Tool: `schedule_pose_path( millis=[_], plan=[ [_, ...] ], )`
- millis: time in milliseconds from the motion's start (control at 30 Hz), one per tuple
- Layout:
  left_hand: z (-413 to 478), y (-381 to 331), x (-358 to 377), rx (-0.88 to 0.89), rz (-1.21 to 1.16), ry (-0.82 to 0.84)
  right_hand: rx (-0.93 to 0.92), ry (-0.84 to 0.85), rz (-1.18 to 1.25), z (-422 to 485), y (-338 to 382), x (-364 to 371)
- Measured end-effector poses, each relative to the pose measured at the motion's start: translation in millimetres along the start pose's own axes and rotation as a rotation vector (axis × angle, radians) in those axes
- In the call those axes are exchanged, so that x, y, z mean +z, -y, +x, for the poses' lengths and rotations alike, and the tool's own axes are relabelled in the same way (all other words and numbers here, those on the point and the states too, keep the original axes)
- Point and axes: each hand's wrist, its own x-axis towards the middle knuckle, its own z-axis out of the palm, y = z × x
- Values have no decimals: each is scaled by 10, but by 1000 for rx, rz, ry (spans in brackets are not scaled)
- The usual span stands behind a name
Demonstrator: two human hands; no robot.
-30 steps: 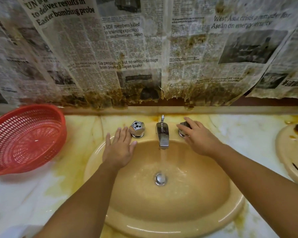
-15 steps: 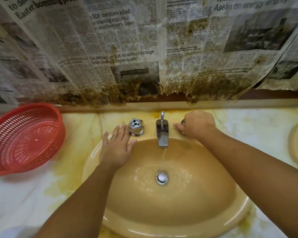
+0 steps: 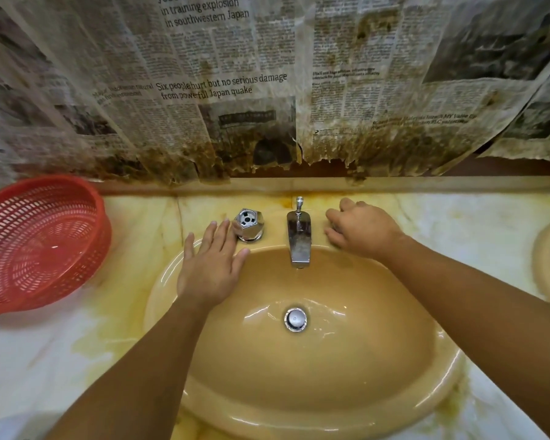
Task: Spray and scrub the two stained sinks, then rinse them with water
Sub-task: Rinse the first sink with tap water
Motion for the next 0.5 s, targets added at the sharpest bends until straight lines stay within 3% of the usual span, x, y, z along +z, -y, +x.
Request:
schedule_pose_path(
  millis=[167,367,500],
  plan=[
    [4,-11,12,-4,23,-6,274,-82,55,82,200,95],
    [-7,-21,-1,-3,34,22,438,-114,73,125,292,171],
    [-2,-15,-4,9,44,24,556,-173,250,98,391,256]
  ],
)
